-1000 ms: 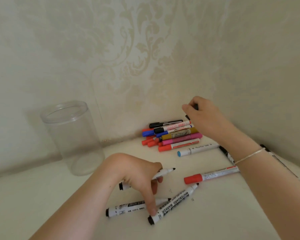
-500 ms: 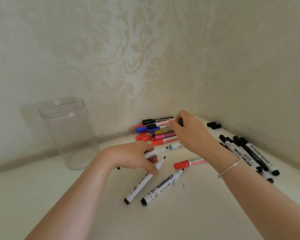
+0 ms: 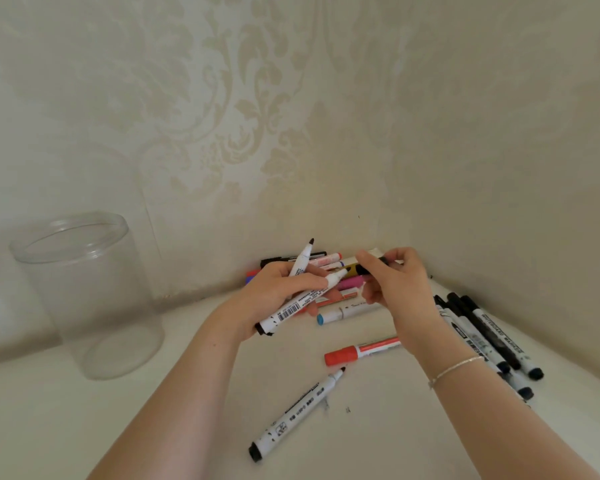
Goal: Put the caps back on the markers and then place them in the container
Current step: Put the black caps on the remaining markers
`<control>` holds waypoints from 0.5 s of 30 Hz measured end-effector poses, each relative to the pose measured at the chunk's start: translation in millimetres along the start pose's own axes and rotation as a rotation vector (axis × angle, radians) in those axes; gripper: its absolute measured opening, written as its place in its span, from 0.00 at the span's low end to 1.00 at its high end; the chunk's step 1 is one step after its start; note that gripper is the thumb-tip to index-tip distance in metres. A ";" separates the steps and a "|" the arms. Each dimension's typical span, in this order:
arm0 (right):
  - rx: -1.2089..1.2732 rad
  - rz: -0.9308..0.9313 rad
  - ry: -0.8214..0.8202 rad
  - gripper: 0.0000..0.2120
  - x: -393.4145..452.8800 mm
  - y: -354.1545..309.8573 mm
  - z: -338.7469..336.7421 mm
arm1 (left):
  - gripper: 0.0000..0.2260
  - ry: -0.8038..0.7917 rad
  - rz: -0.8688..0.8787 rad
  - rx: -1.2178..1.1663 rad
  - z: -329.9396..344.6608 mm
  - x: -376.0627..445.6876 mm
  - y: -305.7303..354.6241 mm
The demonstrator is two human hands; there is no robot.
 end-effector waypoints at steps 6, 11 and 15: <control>0.048 0.031 -0.023 0.15 5.7 6.4 -3.1 | 0.02 -0.060 0.030 0.002 14.2 11.6 -1.8; 0.059 0.037 -0.049 0.13 2.8 6.9 -0.9 | 0.04 -0.064 0.048 0.023 13.9 11.7 -2.6; 0.059 0.002 -0.037 0.12 -0.7 1.7 -3.2 | 0.03 -0.060 0.075 0.012 15.9 7.5 0.1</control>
Point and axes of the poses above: each hand's wrist, its own x-axis towards the middle knuckle, its own z-axis out of the palm, y = z × x, the point moved 10 cm from there along x, towards the middle knuckle, and after that the axes turned 8 degrees about x, right-handed, at the moved point
